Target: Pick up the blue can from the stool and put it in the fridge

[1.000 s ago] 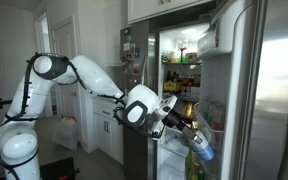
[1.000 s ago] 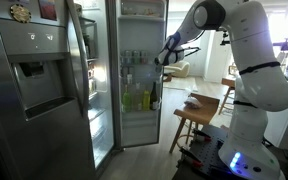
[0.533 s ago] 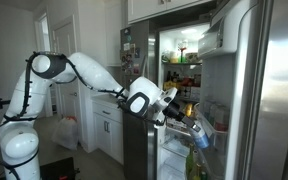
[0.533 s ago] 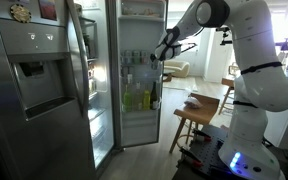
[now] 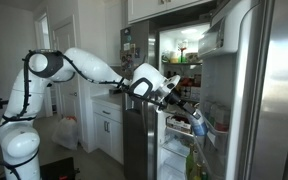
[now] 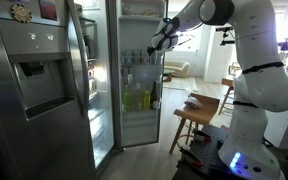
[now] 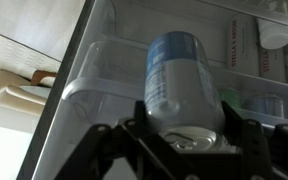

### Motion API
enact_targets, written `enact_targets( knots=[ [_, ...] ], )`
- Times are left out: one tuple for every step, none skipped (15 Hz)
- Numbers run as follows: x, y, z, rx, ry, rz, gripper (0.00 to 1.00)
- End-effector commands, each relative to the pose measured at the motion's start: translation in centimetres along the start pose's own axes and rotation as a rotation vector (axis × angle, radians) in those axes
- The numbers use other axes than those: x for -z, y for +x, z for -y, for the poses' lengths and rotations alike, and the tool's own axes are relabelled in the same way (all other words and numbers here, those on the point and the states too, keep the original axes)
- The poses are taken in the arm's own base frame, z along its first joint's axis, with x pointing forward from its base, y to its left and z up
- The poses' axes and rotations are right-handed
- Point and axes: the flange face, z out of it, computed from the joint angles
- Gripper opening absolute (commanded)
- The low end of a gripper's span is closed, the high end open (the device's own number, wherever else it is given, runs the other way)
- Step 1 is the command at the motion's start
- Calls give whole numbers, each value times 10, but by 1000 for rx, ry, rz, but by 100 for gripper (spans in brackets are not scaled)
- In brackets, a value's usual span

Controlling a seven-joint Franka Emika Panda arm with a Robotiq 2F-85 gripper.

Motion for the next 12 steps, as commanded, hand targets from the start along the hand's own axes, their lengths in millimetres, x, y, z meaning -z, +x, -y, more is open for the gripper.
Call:
enact_targets(
  knots=[
    [29, 40, -9, -18, -3, 12, 47],
    [33, 45, -10, -21, -5, 28, 47],
    [38, 52, -13, -24, -10, 43, 47],
    [43, 58, -15, -26, -11, 57, 47],
    [48, 64, -17, -29, -15, 65, 47],
    [54, 72, -20, -29, -18, 60, 47],
    [58, 78, -21, -30, -24, 54, 47],
    [64, 86, -24, -28, -30, 46, 47],
    [68, 91, -26, -26, -35, 39, 47],
    [71, 95, -29, -25, -40, 32, 47],
    [73, 98, -33, -26, -44, 26, 47],
    [74, 100, -36, -28, -49, 23, 47]
  ],
)
